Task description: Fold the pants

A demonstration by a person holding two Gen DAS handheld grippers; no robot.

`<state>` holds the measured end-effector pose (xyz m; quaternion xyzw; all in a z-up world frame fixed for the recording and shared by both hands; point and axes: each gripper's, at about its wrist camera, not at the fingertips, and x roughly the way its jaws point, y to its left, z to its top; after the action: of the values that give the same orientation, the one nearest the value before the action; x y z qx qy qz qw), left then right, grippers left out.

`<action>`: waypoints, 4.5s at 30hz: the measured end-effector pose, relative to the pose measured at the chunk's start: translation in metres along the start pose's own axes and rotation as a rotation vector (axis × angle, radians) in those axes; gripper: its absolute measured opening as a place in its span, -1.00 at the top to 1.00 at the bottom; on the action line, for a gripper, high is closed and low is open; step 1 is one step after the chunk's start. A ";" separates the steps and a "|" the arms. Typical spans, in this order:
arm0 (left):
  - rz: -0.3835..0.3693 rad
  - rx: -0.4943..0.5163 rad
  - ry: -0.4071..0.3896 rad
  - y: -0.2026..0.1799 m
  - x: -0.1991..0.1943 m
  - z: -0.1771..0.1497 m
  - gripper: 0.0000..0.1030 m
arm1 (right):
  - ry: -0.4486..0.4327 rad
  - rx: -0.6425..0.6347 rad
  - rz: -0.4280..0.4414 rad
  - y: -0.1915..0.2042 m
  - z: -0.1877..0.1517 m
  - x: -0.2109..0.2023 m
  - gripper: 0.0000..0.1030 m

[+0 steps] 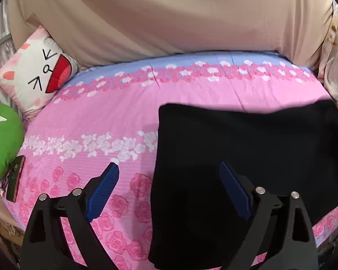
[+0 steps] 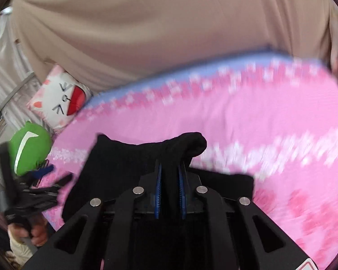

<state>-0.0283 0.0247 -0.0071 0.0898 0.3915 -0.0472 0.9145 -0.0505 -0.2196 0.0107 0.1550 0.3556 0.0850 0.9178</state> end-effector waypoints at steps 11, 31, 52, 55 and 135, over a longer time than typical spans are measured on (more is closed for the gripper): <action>0.021 0.011 0.082 -0.002 0.036 -0.013 -0.78 | -0.054 0.069 -0.104 -0.021 -0.020 -0.026 0.49; -0.132 -0.020 0.140 0.023 0.013 -0.043 -0.79 | 0.167 0.110 -0.056 -0.029 -0.087 -0.021 -0.04; -0.099 -0.029 0.148 0.019 0.013 -0.048 -0.90 | 0.099 0.112 -0.101 -0.031 -0.078 -0.038 -0.03; -0.096 -0.031 0.150 0.018 0.014 -0.048 -0.90 | 0.047 0.105 -0.124 -0.026 -0.068 -0.050 -0.06; -0.418 -0.137 0.321 0.017 0.034 -0.059 -0.79 | 0.231 0.263 0.106 -0.048 -0.105 -0.004 -0.46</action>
<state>-0.0438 0.0523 -0.0692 -0.0486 0.5438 -0.1935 0.8151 -0.1222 -0.2423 -0.0769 0.2815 0.4582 0.1031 0.8367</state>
